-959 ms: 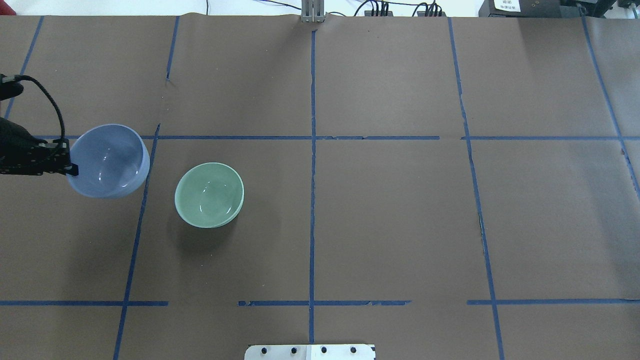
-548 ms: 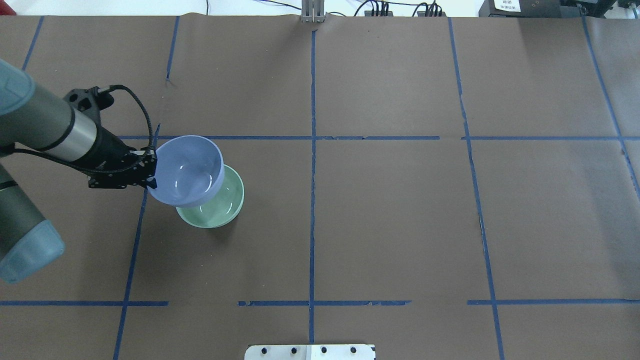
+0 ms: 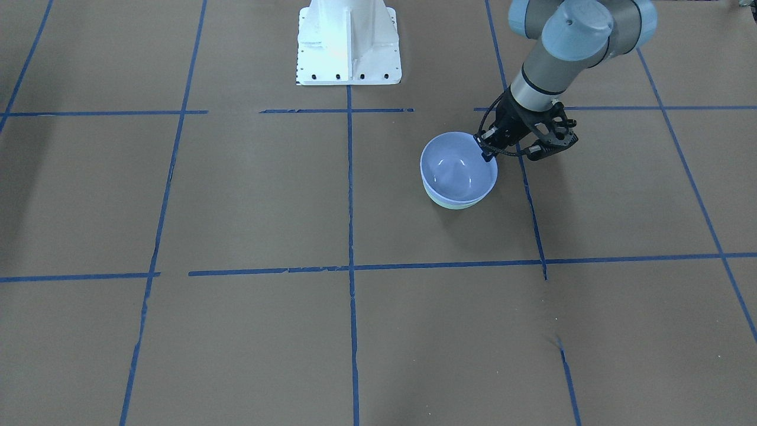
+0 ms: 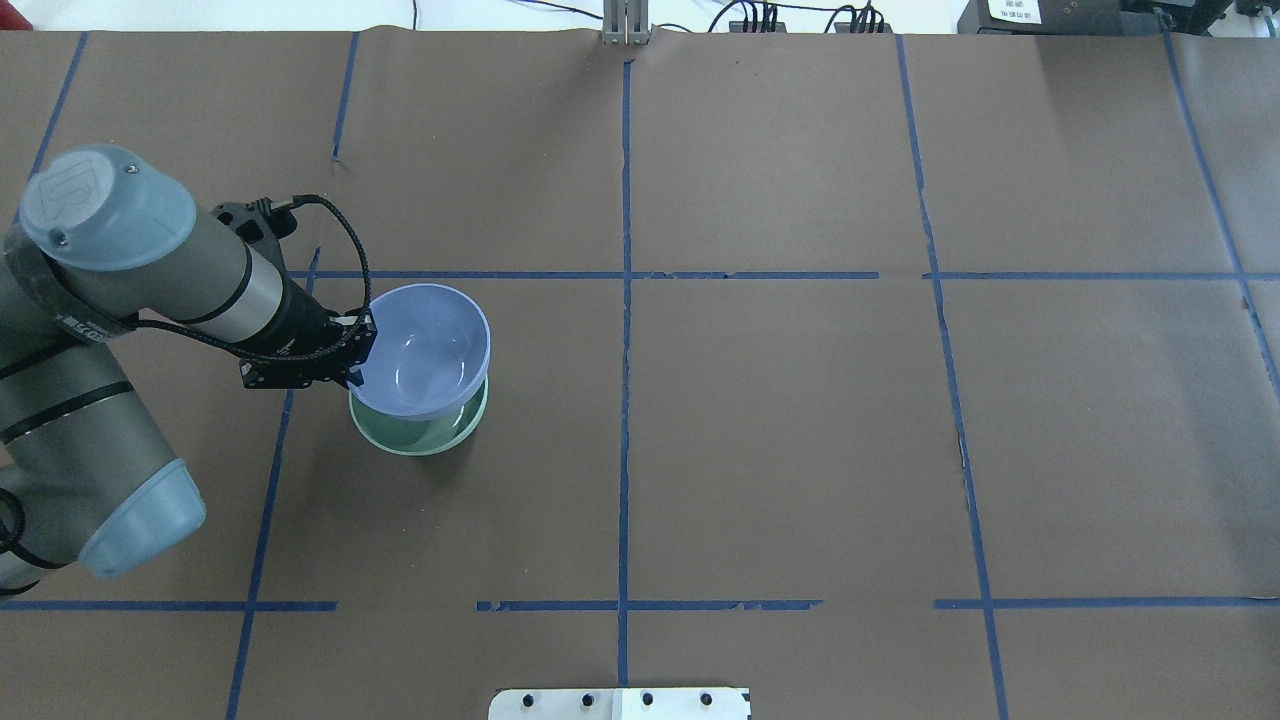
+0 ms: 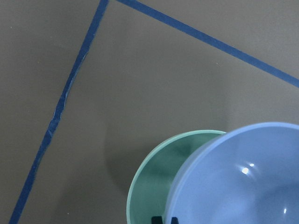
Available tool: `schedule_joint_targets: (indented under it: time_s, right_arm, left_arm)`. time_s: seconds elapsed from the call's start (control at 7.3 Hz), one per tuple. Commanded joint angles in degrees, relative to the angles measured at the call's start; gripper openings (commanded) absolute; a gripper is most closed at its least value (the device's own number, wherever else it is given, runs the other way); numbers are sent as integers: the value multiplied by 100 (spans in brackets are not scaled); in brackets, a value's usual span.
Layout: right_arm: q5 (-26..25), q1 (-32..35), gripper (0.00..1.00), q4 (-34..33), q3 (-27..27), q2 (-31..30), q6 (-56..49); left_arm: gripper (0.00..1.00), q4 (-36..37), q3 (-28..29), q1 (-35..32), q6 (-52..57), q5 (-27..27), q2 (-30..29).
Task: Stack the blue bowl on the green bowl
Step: 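Lift the blue bowl with the left gripper and carry it over the green bowl, then lower the blue bowl into the green bowl and open the left gripper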
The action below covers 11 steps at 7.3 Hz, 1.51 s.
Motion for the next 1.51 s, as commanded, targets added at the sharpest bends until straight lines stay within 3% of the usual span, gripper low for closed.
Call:
schedule_joint_targets:
  time_s: [0.0, 1.1, 1.23, 1.37]
  right_arm:
    - [0, 7, 100, 0, 0, 0, 0]
    - [0, -2, 100, 0, 0, 0, 9]
    - [0, -2, 100, 0, 0, 0, 0]
    - [0, -2, 100, 0, 0, 0, 9]
  left_arm:
    - [0, -24, 9, 40, 4, 6, 102]
    - [1, -420, 211, 233, -22, 6, 234]
    - [7, -420, 219, 277, -22, 6, 234]
    - [28, -420, 228, 286, -14, 6, 234]
